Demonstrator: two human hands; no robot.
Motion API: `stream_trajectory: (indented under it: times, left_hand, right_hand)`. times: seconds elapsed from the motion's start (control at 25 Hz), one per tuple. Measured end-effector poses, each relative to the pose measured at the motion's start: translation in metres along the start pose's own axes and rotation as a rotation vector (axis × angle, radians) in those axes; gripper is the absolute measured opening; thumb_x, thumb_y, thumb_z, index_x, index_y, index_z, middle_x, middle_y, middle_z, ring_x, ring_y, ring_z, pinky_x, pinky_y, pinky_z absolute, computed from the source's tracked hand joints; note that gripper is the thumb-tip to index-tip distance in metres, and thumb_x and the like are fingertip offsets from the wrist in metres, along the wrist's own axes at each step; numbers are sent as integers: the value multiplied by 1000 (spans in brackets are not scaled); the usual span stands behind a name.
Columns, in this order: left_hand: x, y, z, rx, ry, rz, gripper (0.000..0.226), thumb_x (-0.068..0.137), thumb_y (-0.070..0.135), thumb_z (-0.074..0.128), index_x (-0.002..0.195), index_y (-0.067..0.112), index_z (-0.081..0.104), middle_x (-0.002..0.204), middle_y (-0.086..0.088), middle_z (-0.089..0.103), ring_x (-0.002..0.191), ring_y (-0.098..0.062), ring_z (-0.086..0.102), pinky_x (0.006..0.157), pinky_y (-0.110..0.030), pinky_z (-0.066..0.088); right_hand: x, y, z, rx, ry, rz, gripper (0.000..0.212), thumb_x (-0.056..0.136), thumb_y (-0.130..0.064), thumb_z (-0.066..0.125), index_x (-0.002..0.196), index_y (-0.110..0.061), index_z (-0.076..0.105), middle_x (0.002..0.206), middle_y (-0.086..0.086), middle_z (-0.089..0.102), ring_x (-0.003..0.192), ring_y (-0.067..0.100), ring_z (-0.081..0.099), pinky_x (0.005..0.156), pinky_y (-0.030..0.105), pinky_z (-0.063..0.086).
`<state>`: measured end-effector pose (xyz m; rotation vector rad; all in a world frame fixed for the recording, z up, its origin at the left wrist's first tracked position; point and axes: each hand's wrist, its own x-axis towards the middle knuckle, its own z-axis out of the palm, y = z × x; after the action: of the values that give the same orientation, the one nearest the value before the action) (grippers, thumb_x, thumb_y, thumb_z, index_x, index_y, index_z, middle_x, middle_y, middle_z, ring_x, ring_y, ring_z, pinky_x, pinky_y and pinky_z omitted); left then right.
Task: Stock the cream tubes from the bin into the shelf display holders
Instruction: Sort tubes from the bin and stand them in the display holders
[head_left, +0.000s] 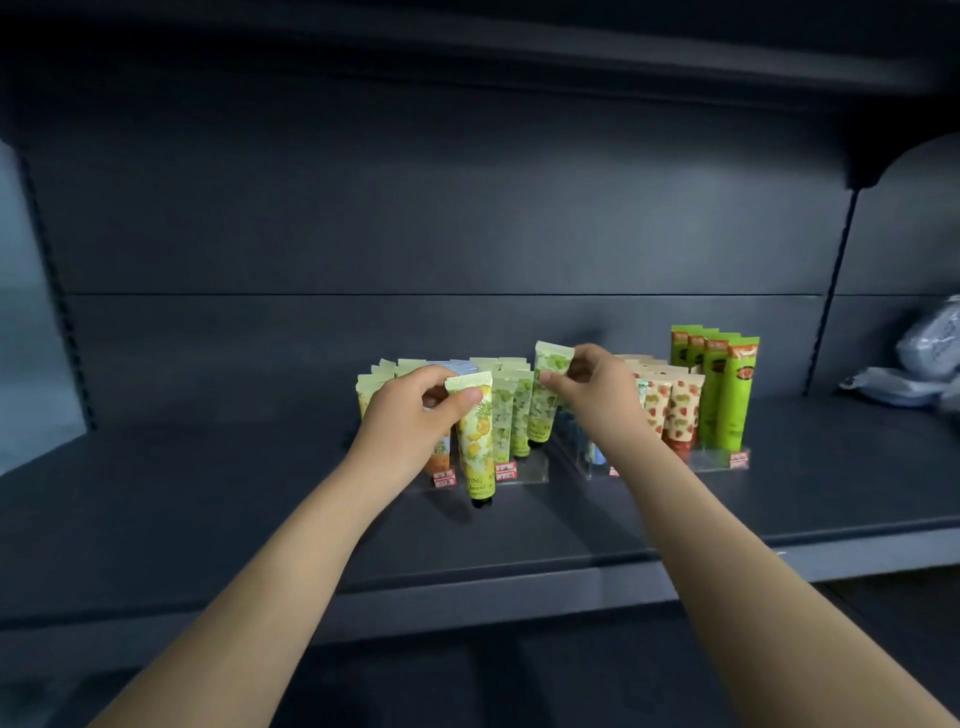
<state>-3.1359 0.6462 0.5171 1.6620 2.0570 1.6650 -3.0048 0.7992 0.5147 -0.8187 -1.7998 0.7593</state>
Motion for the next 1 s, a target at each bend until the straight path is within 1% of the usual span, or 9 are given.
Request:
stream_trajectory:
  times: [0.12, 0.24, 0.36, 0.6, 0.68, 0.76, 0.84, 0.92, 1.0]
  left_hand:
    - [9, -13, 0, 29, -10, 3, 26, 86, 33, 61, 91, 8, 66, 78, -4, 62, 69, -11, 50, 63, -22, 39]
    - [14, -20, 2, 38, -20, 2, 30, 85, 34, 62, 89, 4, 65, 83, -13, 64, 68, -13, 49, 62, -24, 38]
    - [16, -23, 1, 44, -32, 0, 31, 86, 34, 61, 90, 4, 65, 88, -16, 65, 70, -13, 49, 63, -24, 38]
    - [14, -29, -3, 17, -37, -10, 27, 85, 33, 62, 97, 10, 68, 87, -7, 67, 75, -14, 55, 70, -26, 43]
    - [12, -28, -5, 3, -20, -7, 24, 85, 30, 63, 94, 8, 68, 88, -10, 68, 75, -15, 55, 72, -30, 45]
    - [11, -27, -9, -14, -10, -9, 21, 85, 28, 64, 92, 8, 69, 85, -5, 68, 72, -10, 54, 68, -22, 44]
    - [10, -25, -14, -14, -11, 0, 17, 85, 28, 64, 87, 11, 68, 77, 3, 64, 64, -2, 51, 60, -15, 39]
    - [11, -21, -20, -27, -17, 9, 8, 85, 26, 64, 81, 20, 66, 75, 10, 62, 62, 2, 52, 59, -10, 38]
    - [14, -15, -26, -29, -19, 26, 5, 85, 26, 64, 80, 25, 63, 77, 12, 62, 67, 2, 54, 63, -11, 40]
  right_hand:
    - [8, 14, 9, -51, -19, 19, 31, 82, -23, 71, 104, -5, 59, 93, 9, 63, 86, 26, 60, 75, 34, 50]
    - [7, 23, 13, -60, -63, 43, 33, 82, -20, 71, 107, -4, 57, 94, 6, 59, 88, 21, 57, 76, 27, 46]
    - [2, 26, 16, -20, -152, 61, 25, 82, -15, 71, 101, -10, 55, 92, 2, 56, 86, 15, 53, 76, 19, 44]
    - [2, 39, 20, -37, -176, 55, 36, 79, -21, 73, 107, -4, 60, 103, 11, 64, 94, 23, 62, 87, 30, 51]
    - [1, 38, 19, -51, -186, 39, 37, 79, -20, 73, 110, -5, 59, 101, 7, 63, 95, 21, 62, 86, 26, 50]
    - [-1, 35, 18, -43, -189, 27, 38, 81, -18, 72, 114, -7, 58, 96, 2, 60, 91, 16, 60, 81, 21, 48]
    - [-3, 32, 16, -46, -191, 27, 40, 82, -19, 71, 117, -7, 56, 94, -2, 60, 86, 11, 59, 83, 23, 49]
    - [-6, 30, 13, -85, -193, 22, 44, 84, -23, 69, 122, -7, 54, 106, 3, 63, 90, 12, 59, 87, 24, 47]
    - [-13, 30, 12, -160, -169, 17, 50, 87, -27, 65, 128, -5, 49, 122, 8, 60, 104, 17, 58, 90, 25, 44]
